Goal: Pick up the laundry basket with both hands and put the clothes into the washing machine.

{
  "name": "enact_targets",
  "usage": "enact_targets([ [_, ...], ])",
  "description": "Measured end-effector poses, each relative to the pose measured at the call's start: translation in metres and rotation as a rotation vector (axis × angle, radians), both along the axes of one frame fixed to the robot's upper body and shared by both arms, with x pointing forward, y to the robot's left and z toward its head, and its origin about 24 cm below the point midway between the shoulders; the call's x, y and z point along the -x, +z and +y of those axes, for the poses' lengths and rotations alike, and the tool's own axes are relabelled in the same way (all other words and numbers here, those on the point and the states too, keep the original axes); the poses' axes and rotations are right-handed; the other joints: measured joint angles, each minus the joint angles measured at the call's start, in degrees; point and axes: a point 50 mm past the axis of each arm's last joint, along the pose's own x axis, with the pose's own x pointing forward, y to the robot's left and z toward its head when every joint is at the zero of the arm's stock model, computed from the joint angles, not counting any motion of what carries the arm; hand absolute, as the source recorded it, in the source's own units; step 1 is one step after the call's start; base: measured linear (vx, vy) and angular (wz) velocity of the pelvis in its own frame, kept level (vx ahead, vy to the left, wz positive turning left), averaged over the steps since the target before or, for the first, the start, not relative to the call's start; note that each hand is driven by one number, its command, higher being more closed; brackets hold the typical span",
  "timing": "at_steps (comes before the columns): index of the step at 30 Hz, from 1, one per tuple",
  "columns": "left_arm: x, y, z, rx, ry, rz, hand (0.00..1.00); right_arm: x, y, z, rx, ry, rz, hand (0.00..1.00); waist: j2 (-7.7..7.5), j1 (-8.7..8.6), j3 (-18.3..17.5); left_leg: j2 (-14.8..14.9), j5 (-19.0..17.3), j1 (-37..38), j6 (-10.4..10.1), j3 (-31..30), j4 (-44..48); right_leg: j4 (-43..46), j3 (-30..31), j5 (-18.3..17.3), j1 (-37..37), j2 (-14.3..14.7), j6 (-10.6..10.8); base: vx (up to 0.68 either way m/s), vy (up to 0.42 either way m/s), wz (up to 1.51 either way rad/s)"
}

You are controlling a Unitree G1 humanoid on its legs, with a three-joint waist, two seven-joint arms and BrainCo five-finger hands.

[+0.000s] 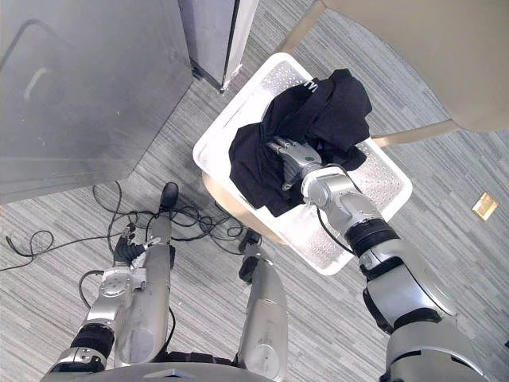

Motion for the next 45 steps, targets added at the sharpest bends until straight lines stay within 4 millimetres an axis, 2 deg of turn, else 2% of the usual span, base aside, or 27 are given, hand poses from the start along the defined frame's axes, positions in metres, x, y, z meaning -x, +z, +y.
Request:
enact_targets([
  [5, -0.001, 0.003, -0.001, 0.010, 0.015, -0.016, 0.00, -0.003, -0.002, 0.001, -0.047, -0.027, -0.004, 0.00, 0.00, 0.08, -0.06, 0.80, -0.07, -1.35, -0.02, 2.40, 1.95, 0.80, -0.45, -0.47, -0.26, -0.24, -0.15, -0.01, -0.049, 0.05],
  [6, -0.001, 0.003, -0.001, 0.011, 0.017, -0.016, 0.00, -0.003, -0.002, 0.002, -0.052, -0.029, -0.006, 1.00, 0.03, 0.10, -0.16, 0.79, -0.07, -1.53, -0.02, 2.40, 2.04, 0.89, -0.42, -0.47, -0.44, -0.26, -0.15, -0.02, -0.060, -0.02],
  [13, -0.002, 0.004, -0.003, 0.019, 0.047, -0.023, 0.00, -0.004, -0.006, 0.009, -0.084, -0.035, -0.016, 1.00, 0.01, 0.26, -1.04, 0.97, -0.23, -2.25, -0.07, 3.01, 2.97, 2.02, 0.20, -0.92, -1.63, -0.21, -0.65, -0.02, -0.058, -0.03],
  [18, -0.002, 0.004, -0.009, 0.035, 0.050, -0.026, 0.00, 0.000, -0.024, 0.012, -0.101, -0.042, 0.033, 1.00, -0.02, 0.58, -2.97, 1.06, -0.21, -2.22, -0.06, 3.50, 3.00, 2.00, 0.31, -0.87, -1.55, -0.23, -0.48, 0.02, -0.060, 0.00],
  [30, -0.002, 0.004, -0.009, 0.036, 0.051, -0.024, 0.00, -0.002, -0.034, 0.013, -0.184, -0.091, 0.061, 1.00, 0.00, 0.67, -2.99, 1.03, -0.11, -0.73, -0.03, 3.51, 2.82, 2.16, 0.41, -0.78, -0.10, -0.26, -0.28, 0.01, -0.062, 0.01],
  [34, -0.002, 0.004, -0.009, 0.055, 0.061, -0.023, 0.00, -0.002, -0.037, 0.009, -0.443, -0.173, 0.065, 1.00, 0.03, 0.80, -3.06, 0.90, -0.12, -0.41, -0.04, 3.51, 2.80, 1.99, 0.35, -0.85, 0.22, -0.41, -0.20, 0.00, -0.064, 0.02],
  [35, -0.001, 0.003, -0.010, 0.074, 0.072, -0.022, 0.00, -0.002, -0.036, 0.006, -0.630, -0.222, 0.048, 1.00, 0.02, 0.80, -3.06, 0.86, -0.12, -0.41, -0.03, 3.51, 2.80, 2.01, 0.32, -0.85, 0.23, -0.47, -0.21, 0.00, -0.056, 0.01],
  [37, -0.001, 0.003, -0.008, 0.077, 0.084, -0.021, 0.00, -0.001, -0.034, 0.003, -0.856, -0.274, 0.020, 1.00, 0.03, 0.82, -3.06, 0.80, -0.12, -0.41, -0.03, 3.53, 2.77, 2.02, 0.28, -0.85, 0.22, -0.54, -0.20, 0.01, -0.058, 0.02],
  [38, -0.001, 0.003, -0.007, 0.083, 0.097, -0.022, 0.00, 0.002, -0.028, -0.003, -1.113, -0.319, -0.030, 1.00, 0.03, 1.04, -3.06, 0.78, -0.07, -0.42, 0.03, 3.54, 2.68, 2.16, 0.13, -0.88, 0.22, -0.67, -0.13, 0.02, -0.063, 0.03],
  [39, -0.001, 0.003, -0.007, 0.088, 0.105, -0.023, 0.00, 0.004, -0.027, -0.007, -1.210, -0.339, -0.050, 1.00, 0.03, 1.06, -3.06, 0.74, -0.06, -0.42, 0.05, 3.54, 2.63, 2.25, 0.08, -0.92, 0.22, -0.75, -0.07, 0.03, -0.078, 0.05],
  [40, 0.000, 0.003, -0.006, 0.088, 0.123, -0.023, 0.00, 0.007, -0.025, -0.013, -1.383, -0.371, -0.097, 1.00, 0.03, 1.03, -3.06, 0.63, 0.06, -0.44, 0.20, 3.56, 2.61, 2.40, -0.01, -0.93, 0.21, -0.93, -0.02, 0.03, -0.062, 0.06],
  [42, -0.001, 0.007, -0.004, 0.084, 0.164, -0.040, 0.00, 0.018, -0.012, -0.031, -1.822, -0.409, -0.281, 1.00, 0.11, 0.98, -3.01, 0.29, 0.27, -0.44, 0.49, 3.63, 2.70, 2.69, -0.03, -1.02, 0.21, -1.37, 0.13, 0.03, -0.064, 0.06],
  [45, -0.001, 0.009, -0.002, 0.083, 0.191, -0.048, 0.00, 0.030, 0.010, -0.049, -2.163, -0.349, -0.503, 1.00, 0.25, 0.76, -2.91, 0.02, 0.11, -0.40, 0.68, 3.63, 2.96, 3.18, -0.03, -1.20, 0.24, -1.77, 0.35, 0.02, -0.056, 0.04],
])
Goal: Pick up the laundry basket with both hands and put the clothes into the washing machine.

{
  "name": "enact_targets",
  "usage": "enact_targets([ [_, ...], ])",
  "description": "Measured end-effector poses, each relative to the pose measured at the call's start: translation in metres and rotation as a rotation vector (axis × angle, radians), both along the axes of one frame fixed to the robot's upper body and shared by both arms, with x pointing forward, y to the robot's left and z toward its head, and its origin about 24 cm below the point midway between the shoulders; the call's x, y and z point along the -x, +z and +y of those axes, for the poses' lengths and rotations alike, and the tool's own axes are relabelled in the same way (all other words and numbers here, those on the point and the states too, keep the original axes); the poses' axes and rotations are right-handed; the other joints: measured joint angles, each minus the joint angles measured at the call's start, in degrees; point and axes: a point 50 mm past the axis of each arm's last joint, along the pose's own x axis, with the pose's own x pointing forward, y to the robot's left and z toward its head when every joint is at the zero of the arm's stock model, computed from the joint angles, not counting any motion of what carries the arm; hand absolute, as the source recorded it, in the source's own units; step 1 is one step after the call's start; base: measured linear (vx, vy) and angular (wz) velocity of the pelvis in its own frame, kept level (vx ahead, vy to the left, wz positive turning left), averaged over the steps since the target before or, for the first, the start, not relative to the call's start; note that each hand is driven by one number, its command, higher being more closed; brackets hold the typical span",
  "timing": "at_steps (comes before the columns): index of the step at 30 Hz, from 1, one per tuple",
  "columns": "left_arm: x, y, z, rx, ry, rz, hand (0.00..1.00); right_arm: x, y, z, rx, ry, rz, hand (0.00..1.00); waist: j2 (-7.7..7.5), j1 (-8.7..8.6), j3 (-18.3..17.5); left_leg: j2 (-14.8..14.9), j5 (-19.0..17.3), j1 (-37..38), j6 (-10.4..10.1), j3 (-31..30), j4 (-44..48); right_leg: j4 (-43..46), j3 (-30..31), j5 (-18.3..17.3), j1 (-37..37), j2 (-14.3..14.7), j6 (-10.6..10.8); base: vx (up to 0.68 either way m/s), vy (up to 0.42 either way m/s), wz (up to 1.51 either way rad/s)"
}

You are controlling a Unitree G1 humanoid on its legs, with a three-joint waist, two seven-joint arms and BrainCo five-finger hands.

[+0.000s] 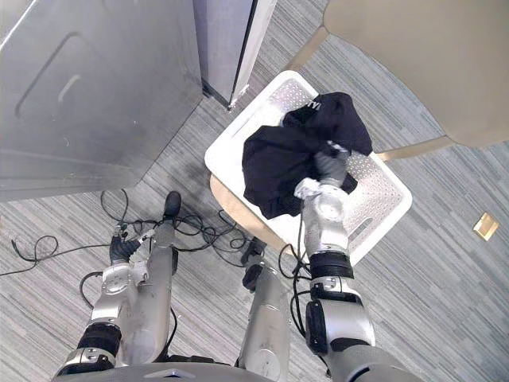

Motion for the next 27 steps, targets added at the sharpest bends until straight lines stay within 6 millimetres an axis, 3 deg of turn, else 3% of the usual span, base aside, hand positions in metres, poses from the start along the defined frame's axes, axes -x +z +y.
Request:
enact_targets([
  [5, 0.002, -0.004, 0.000, 0.050, 0.038, 0.012, 0.00, 0.012, 0.033, -0.001, -0.235, -0.025, -0.282, 1.00, 0.83, -0.25, 0.63, -0.12, -0.53, 0.88, 0.14, 0.01, 1.01, 0.71, 0.11, -0.45, 1.02, -0.25, -0.04, 0.01, -0.055, 0.01],
  [9, 0.006, -0.008, -0.002, 0.073, 0.045, 0.026, 0.00, 0.016, 0.042, 0.014, -0.379, 0.031, -0.399, 1.00, 1.31, -0.19, 1.20, -0.13, -1.15, 3.19, -0.33, -0.17, 0.95, 1.63, -0.26, -1.73, 3.11, -0.52, -0.10, 0.00, -0.066, 0.07],
  [16, 0.025, -0.027, 0.000, 0.098, 0.065, 0.114, 0.00, 0.024, 0.031, 0.042, -0.467, 0.132, -0.423, 1.00, 1.37, -0.39, 1.55, -0.79, -1.86, 8.61, -0.07, -0.44, 0.87, 4.49, -0.80, -4.66, 7.88, -1.88, 0.16, 0.03, -0.070, 0.11],
  [23, 0.044, -0.047, 0.011, 0.131, 0.115, 0.221, 0.00, 0.034, 0.008, 0.083, -0.522, 0.275, -0.378, 1.00, 1.41, -1.64, 1.61, -1.91, -4.44, 16.61, 0.34, -0.17, 2.03, 5.45, -1.17, -7.43, 16.18, -3.31, 0.95, 0.06, -0.042, 0.06],
  [27, 0.061, -0.062, 0.017, 0.130, 0.109, 0.304, 0.00, 0.049, 0.004, 0.085, -0.524, 0.296, -0.412, 1.00, 1.40, -2.16, 0.67, -2.26, -4.94, 22.02, 0.41, 0.02, 0.02, 3.69, -1.73, -7.94, 21.71, -3.40, 1.52, 0.04, -0.010, 0.04],
])
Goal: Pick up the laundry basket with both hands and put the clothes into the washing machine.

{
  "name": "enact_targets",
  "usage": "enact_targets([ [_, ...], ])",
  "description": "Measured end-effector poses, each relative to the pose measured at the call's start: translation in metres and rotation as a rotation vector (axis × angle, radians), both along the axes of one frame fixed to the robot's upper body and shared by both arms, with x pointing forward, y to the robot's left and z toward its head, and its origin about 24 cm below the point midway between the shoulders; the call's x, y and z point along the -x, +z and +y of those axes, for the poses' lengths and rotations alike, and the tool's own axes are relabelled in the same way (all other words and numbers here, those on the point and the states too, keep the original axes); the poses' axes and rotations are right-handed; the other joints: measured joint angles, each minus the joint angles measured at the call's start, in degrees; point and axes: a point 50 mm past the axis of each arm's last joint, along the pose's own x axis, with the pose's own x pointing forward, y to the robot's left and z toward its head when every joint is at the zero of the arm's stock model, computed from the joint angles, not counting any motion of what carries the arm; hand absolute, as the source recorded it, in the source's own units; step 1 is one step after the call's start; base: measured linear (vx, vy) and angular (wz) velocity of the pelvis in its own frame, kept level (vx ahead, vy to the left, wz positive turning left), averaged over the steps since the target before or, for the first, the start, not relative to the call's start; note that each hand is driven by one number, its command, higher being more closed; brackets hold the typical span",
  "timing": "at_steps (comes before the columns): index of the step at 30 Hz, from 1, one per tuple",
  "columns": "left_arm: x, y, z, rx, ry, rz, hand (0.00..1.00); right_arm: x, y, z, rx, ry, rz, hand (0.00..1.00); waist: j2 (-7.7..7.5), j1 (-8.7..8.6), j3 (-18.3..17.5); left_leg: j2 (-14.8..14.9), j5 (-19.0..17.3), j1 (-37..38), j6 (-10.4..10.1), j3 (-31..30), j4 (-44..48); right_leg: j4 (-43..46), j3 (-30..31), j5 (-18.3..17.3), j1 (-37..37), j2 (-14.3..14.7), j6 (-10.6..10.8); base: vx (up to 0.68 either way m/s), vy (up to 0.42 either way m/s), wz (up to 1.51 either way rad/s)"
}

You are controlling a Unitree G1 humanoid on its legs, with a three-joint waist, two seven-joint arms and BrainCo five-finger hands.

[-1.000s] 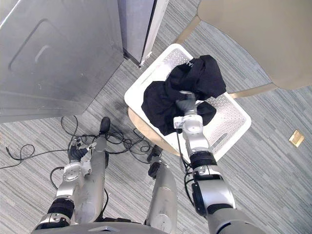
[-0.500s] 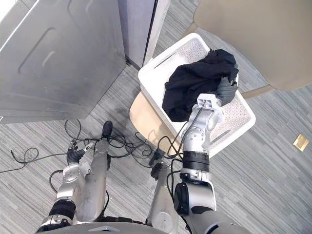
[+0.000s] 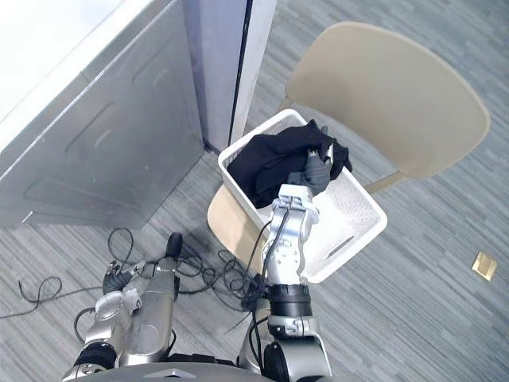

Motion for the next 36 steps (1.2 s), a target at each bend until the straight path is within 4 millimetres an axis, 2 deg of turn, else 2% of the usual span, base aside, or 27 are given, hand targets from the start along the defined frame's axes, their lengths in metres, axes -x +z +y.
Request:
enact_targets([
  [1, 0.004, -0.003, 0.000, -0.002, -0.006, 0.022, 0.00, 0.001, -0.002, -0.001, 0.002, -0.003, 0.005, 1.00, 0.02, -0.09, -0.64, 0.01, 0.12, 0.67, 0.00, -0.01, -0.64, -0.56, -0.25, 0.05, 0.69, 0.10, 0.10, 0.06, -0.019, 0.04],
  [4, 0.027, -0.018, 0.002, 0.002, -0.003, 0.114, 0.00, 0.005, -0.012, -0.002, -0.007, -0.004, 0.035, 1.00, 0.09, -0.15, -5.49, 0.66, 1.07, 4.32, -0.54, 0.40, -4.35, -4.16, -0.84, 0.73, 4.23, 1.06, 0.76, 0.08, -0.031, -0.01],
  [8, 0.049, -0.029, 0.004, 0.024, 0.009, 0.189, 0.00, 0.005, -0.012, -0.003, -0.012, -0.006, 0.035, 1.00, 0.19, -0.09, -10.40, 1.14, 0.98, 8.49, -0.63, 0.57, -6.39, -8.19, -1.73, 1.29, 9.33, 2.12, 1.29, 0.09, -0.049, 0.00],
  [14, 0.077, -0.041, 0.009, 0.072, 0.096, 0.273, 0.00, 0.006, -0.013, -0.010, -0.032, -0.030, 0.036, 1.00, 0.85, 0.50, -15.62, 1.75, 0.41, 12.68, -1.28, -0.29, -7.77, -12.13, -3.59, 1.63, 15.42, 3.62, 1.55, 0.03, -0.063, 0.08],
  [16, 0.093, -0.045, 0.016, 0.112, 0.212, 0.293, 0.00, 0.007, -0.015, -0.016, -0.050, -0.055, 0.037, 1.00, 1.12, 0.60, -17.44, 1.67, 0.39, 12.68, -1.26, -1.15, -7.88, -13.07, -4.45, 1.69, 16.21, 4.06, 1.61, -0.02, -0.043, 0.20],
  [17, 0.111, -0.050, 0.022, 0.152, 0.338, 0.324, 0.00, 0.008, -0.015, -0.021, -0.058, -0.080, 0.034, 1.00, 1.46, 0.62, -18.73, 1.65, 0.35, 12.68, -1.21, -1.57, -7.93, -13.59, -5.12, 1.69, 16.74, 4.22, 1.63, -0.01, -0.024, 0.14],
  [20, 0.140, -0.052, 0.037, 0.183, 0.538, 0.352, 0.00, 0.011, -0.015, -0.028, -0.067, -0.113, 0.028, 1.00, 2.17, 0.83, -19.94, 1.50, 0.32, 13.61, -1.14, -1.96, -8.00, -14.34, -5.63, 1.86, 18.31, 4.60, 1.74, -0.01, -0.036, 0.11],
  [22, 0.148, -0.047, 0.051, 0.166, 0.651, 0.328, 0.00, 0.012, -0.014, -0.033, -0.072, -0.135, 0.022, 1.00, 2.88, 1.62, -20.96, 1.48, 0.16, 14.08, -0.88, -2.22, -7.98, -15.05, -5.69, 2.07, 19.20, 4.88, 1.76, -0.03, -0.029, 0.08],
  [25, 0.136, -0.017, 0.095, 0.055, 0.814, 0.127, 0.00, 0.018, -0.005, -0.039, -0.080, -0.170, -0.028, 1.00, 3.52, 2.64, -22.10, 1.38, -0.19, 14.58, -0.38, -2.87, -7.92, -15.50, -6.32, 2.13, 20.42, 5.01, 1.76, -0.04, -0.016, 0.11],
  [26, 0.128, 0.006, 0.117, -0.029, 0.863, 0.010, 0.00, 0.021, -0.002, -0.040, -0.080, -0.174, -0.043, 1.00, 3.52, 3.10, -23.01, 1.39, -0.28, 14.57, -0.32, -2.85, -7.92, -15.59, -6.29, 2.13, 20.42, 5.08, 1.74, 0.00, 0.000, 0.00],
  [27, 0.123, 0.019, 0.128, -0.084, 0.874, -0.049, 0.00, 0.022, -0.002, -0.040, -0.079, -0.177, -0.048, 1.00, 3.49, 3.33, -23.43, 1.39, -0.31, 14.59, -0.32, -2.80, -7.92, -15.67, -6.22, 2.16, 20.44, 5.09, 1.71, -0.02, -0.010, -0.05],
  [29, 0.102, 0.087, 0.160, -0.295, 0.896, -0.329, 0.00, 0.024, -0.004, -0.042, -0.079, -0.188, -0.041, 1.00, 3.39, 4.06, -25.04, 1.37, -0.34, 14.78, -0.31, -2.21, -7.86, -16.22, -5.63, 2.63, 20.49, 5.13, 1.75, -0.01, -0.005, -0.11],
  [30, 0.098, 0.106, 0.164, -0.352, 0.897, -0.404, 0.00, 0.024, -0.005, -0.042, -0.078, -0.189, -0.038, 1.00, 3.42, 4.11, -25.22, 1.33, -0.37, 14.85, -0.34, -2.02, -7.78, -16.43, -5.46, 2.79, 20.57, 5.13, 1.75, -0.03, 0.010, -0.17],
  [31, 0.091, 0.157, 0.169, -0.491, 0.900, -0.605, 0.00, 0.025, -0.006, -0.042, -0.077, -0.190, -0.034, 1.00, 3.79, 4.04, -25.29, 1.23, -0.79, 15.12, -0.01, -1.52, -7.32, -17.39, -5.20, 3.44, 21.21, 5.13, 1.59, -0.03, 0.010, -0.14],
  [34, 0.083, 0.209, 0.161, -0.672, 0.861, -0.777, 0.00, 0.025, -0.006, -0.042, -0.077, -0.190, -0.030, 1.00, 4.60, 3.77, -25.71, 1.02, -1.09, 16.12, 0.24, -0.61, -7.19, -18.50, -4.08, 4.05, 22.02, 5.11, 1.43, -0.04, 0.014, -0.16],
  [36, 0.078, 0.228, 0.151, -0.735, 0.828, -0.854, 0.00, 0.024, -0.006, -0.041, -0.074, -0.183, -0.031, 1.00, 4.95, 3.69, -25.96, 1.03, -1.24, 16.48, 0.34, -0.01, -7.20, -19.15, -3.64, 4.46, 22.20, 5.14, 1.45, -0.04, 0.009, -0.15],
])
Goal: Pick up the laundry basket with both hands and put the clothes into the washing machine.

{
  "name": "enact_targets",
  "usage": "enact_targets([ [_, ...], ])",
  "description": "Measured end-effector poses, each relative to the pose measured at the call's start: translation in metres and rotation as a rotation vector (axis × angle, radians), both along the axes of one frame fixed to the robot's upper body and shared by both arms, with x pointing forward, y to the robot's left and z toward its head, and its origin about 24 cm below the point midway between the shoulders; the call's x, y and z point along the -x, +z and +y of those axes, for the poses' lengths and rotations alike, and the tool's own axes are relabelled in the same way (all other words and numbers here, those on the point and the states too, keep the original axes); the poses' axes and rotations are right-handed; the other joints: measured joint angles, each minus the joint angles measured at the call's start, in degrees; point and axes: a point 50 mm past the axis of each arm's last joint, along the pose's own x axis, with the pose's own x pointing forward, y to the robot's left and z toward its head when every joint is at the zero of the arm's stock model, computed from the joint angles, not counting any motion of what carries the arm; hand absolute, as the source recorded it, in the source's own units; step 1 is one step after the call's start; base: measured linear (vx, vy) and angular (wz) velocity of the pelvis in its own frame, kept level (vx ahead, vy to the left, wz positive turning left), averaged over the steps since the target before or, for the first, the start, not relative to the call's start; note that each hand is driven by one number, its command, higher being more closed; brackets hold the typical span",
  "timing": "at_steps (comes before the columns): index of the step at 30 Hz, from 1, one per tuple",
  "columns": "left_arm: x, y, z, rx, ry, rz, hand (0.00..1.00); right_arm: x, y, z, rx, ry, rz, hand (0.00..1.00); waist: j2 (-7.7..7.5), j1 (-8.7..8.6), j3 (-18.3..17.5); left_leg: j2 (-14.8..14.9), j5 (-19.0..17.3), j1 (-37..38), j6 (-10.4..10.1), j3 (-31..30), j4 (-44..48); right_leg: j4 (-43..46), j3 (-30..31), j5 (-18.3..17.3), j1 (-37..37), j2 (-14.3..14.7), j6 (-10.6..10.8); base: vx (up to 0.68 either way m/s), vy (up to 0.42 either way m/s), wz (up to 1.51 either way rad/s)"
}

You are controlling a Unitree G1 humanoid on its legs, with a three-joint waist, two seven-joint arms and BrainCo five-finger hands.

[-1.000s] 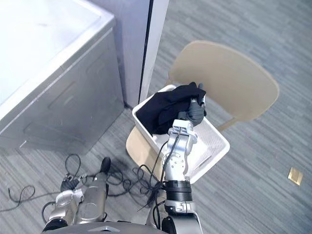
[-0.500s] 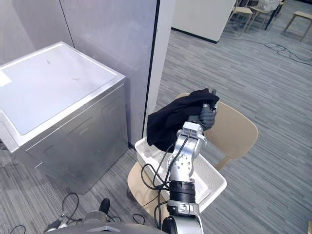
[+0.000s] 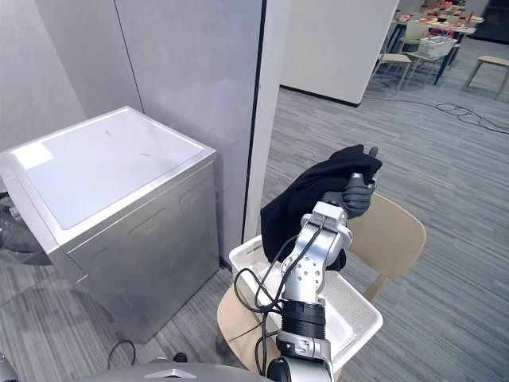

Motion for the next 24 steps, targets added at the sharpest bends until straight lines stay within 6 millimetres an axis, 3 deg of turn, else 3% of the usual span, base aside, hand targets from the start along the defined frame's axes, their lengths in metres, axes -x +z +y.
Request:
enact_targets([
  [3, -0.018, 0.029, -0.026, -0.151, -0.117, -0.062, 0.00, -0.002, 0.001, 0.007, 0.011, 0.031, -0.001, 1.00, 0.30, -0.35, -0.23, 0.04, 0.01, 0.15, 0.01, 0.56, -0.11, -0.73, 1.05, 0.55, -0.09, 0.17, -0.18, -0.04, 0.004, -0.11],
  [7, -0.042, 0.040, -0.054, -0.226, -0.321, -0.088, 0.00, -0.008, 0.005, 0.022, 0.043, 0.114, -0.002, 1.00, 0.29, -0.56, -0.28, 0.31, 0.06, 0.45, 0.05, 2.04, -0.63, -2.02, 3.16, 1.80, -0.92, 0.61, -0.16, -0.01, 0.003, -0.25],
  [10, -0.070, 0.034, -0.088, -0.205, -0.631, -0.094, 0.00, -0.019, 0.019, 0.035, 0.083, 0.185, -0.033, 1.00, 0.18, -1.16, -0.01, 0.33, 0.38, 1.56, -0.23, 3.63, -1.09, -3.05, 5.08, 3.39, -0.84, 0.73, 0.24, 0.01, 0.004, -0.34],
  [12, -0.094, 0.024, -0.127, -0.146, -0.946, -0.099, 0.00, -0.033, 0.042, 0.057, 0.122, 0.269, -0.103, 1.00, 0.14, -2.36, 0.61, 0.38, 0.37, 2.98, -0.22, 5.05, -1.53, -3.37, 6.49, 3.95, -0.66, 0.73, 0.20, -0.01, 0.011, -0.34],
  [14, -0.113, 0.011, -0.153, -0.086, -1.127, -0.074, 0.00, -0.041, 0.060, 0.075, 0.152, 0.329, -0.150, 1.00, 0.22, -3.57, 1.44, 0.40, 0.50, 4.53, -0.15, 5.78, -2.42, -3.75, 7.49, 4.14, 0.08, 0.74, 0.21, -0.03, 0.009, -0.23],
  [17, -0.134, -0.005, -0.182, -0.006, -1.303, -0.029, 0.00, -0.043, 0.083, 0.095, 0.187, 0.394, -0.227, 1.00, 0.05, -5.01, 2.22, 0.47, 0.62, 5.39, 0.06, 7.57, -3.68, -4.72, 8.91, 4.11, -0.38, 0.82, -0.39, -0.06, 0.017, -0.23],
  [19, -0.144, -0.008, -0.196, 0.008, -1.363, -0.011, 0.00, -0.043, 0.094, 0.104, 0.202, 0.422, -0.262, 1.00, -0.05, -5.04, 2.45, 0.60, 0.65, 5.42, 0.02, 9.36, -4.28, -4.93, 10.65, 4.52, -1.93, 0.92, -0.43, -0.03, 0.018, -0.40],
  [24, -0.175, -0.008, -0.226, 0.062, -1.484, 0.031, 0.00, -0.046, 0.104, 0.126, 0.225, 0.491, -0.271, 1.00, -0.10, -6.27, 2.80, 0.46, 0.75, 5.17, -0.10, 11.40, -4.26, -6.47, 12.74, 6.47, -3.01, 0.92, -0.21, 0.01, 0.006, -0.27],
])
